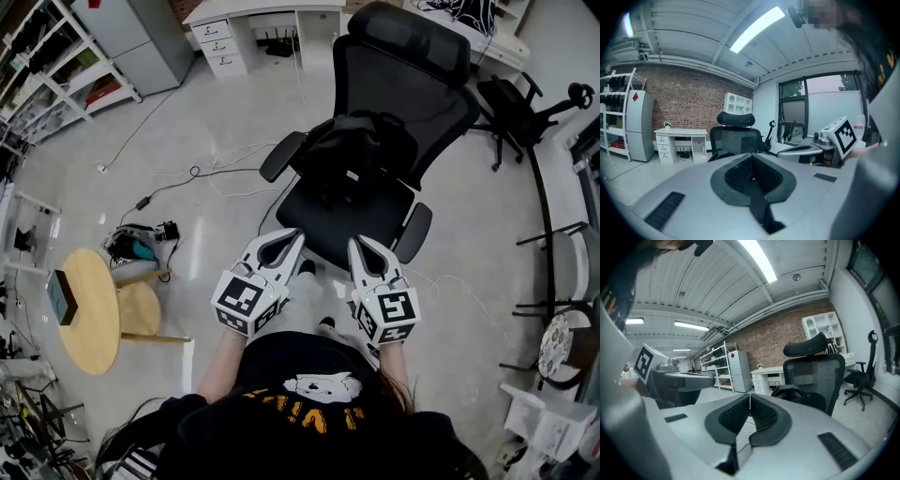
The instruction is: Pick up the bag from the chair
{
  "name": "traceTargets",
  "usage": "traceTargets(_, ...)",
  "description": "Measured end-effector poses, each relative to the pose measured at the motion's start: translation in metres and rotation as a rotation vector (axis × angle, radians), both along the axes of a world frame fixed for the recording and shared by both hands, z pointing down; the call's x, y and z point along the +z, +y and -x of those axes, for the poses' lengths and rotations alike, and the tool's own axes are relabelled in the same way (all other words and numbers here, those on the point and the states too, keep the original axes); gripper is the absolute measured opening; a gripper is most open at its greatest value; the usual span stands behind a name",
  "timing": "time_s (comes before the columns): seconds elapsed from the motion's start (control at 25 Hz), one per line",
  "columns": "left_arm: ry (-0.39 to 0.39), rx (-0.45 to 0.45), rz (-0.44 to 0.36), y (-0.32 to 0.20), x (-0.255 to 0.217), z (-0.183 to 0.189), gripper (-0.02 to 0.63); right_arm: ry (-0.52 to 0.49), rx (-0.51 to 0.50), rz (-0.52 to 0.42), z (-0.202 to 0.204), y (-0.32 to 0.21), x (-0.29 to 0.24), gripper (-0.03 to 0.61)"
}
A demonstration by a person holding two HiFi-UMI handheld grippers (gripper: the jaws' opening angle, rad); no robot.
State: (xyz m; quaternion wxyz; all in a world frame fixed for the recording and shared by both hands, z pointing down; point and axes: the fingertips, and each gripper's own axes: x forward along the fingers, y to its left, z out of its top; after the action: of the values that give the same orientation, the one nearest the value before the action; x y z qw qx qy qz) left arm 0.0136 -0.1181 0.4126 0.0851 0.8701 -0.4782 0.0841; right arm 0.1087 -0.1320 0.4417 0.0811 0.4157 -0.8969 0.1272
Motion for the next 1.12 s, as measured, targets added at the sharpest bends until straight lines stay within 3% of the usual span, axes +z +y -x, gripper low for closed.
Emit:
traceTargets(0.56,0.039,0.101,-0.018,-0.149,0.001,0.026,0.009,0.120,0.045,-0.044,0.021,-0.152,0.011,0.006)
traceTargets(1.12,0.045,0.169,0.000,-0.222,0.014,0.061,0.009,0.418,-0.051,-0.006,0.034,-0.287,0.065,0.015)
